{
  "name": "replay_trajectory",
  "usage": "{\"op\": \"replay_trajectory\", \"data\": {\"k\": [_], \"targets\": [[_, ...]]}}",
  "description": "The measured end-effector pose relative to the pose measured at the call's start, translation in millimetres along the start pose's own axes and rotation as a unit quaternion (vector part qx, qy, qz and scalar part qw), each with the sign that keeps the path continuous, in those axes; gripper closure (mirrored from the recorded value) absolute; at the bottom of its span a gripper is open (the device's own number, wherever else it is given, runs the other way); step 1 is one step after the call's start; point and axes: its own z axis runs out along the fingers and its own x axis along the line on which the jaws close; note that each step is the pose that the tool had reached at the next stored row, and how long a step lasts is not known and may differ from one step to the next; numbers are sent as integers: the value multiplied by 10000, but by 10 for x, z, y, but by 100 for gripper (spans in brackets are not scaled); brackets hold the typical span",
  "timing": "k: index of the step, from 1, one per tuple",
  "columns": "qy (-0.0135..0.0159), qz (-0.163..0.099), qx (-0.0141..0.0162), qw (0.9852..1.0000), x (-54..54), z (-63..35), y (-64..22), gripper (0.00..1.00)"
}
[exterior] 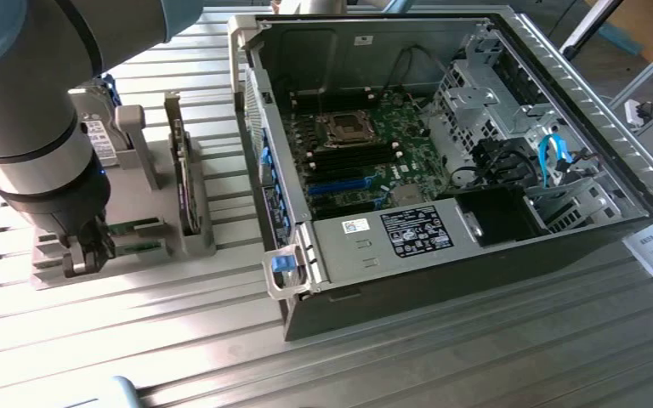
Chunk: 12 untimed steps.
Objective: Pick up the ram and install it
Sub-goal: 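Pick up the ram and move it above insertion slot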
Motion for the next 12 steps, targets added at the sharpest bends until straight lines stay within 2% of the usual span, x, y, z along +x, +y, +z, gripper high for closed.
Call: {"op": "replay_trajectory", "data": {"k": [7,12], "targets": [[6,0,0,10000,-3,-199,12,87],[12,1,-1,10000,-7,-379,24,87]]}}
